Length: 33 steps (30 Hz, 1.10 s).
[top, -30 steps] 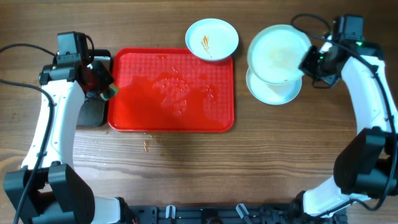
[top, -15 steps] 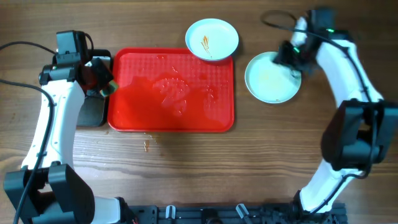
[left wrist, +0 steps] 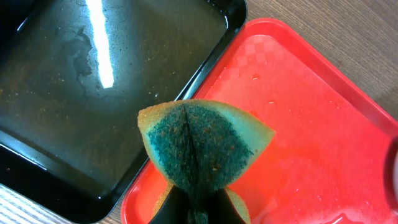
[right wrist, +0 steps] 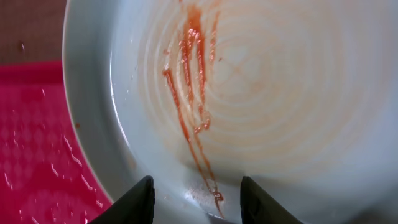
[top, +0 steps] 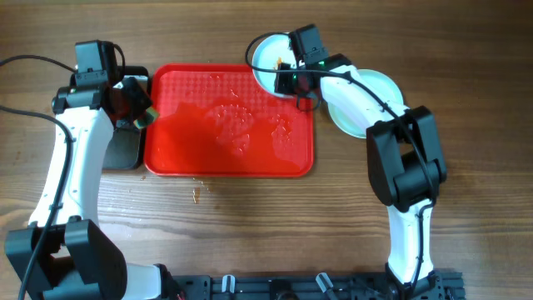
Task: Clean dirty plates on tray and stack at the side
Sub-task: 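Grasp the last sauce-smeared plate rim with right gripper, pull onto tray, then move the sponge in the left gripper toward the last plate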
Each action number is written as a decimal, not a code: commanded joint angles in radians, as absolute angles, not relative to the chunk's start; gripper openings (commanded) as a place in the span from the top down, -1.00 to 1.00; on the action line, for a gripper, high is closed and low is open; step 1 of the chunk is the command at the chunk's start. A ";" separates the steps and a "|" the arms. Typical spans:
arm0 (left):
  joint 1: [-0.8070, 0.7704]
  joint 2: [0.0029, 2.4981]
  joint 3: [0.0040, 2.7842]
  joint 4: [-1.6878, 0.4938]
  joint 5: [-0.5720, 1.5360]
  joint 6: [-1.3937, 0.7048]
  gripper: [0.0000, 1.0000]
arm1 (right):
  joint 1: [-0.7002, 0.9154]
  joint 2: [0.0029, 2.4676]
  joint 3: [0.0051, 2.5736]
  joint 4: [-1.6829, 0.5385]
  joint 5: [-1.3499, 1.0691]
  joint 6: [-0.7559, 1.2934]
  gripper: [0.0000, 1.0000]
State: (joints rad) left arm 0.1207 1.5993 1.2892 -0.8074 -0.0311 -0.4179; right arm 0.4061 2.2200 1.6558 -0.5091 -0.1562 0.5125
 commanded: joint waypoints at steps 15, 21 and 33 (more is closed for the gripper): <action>0.121 1.604 1.288 -0.804 -0.026 -0.427 0.92 | 0.565 2.138 1.855 -0.869 -0.224 0.430 -0.14; 0.051 1.632 1.288 -0.761 0.041 -0.317 0.92 | 0.394 2.153 1.710 -0.936 -0.205 0.490 -0.29; -0.121 1.781 1.288 -0.627 0.041 -0.317 0.92 | 0.509 2.161 1.546 -0.661 -0.289 0.514 0.88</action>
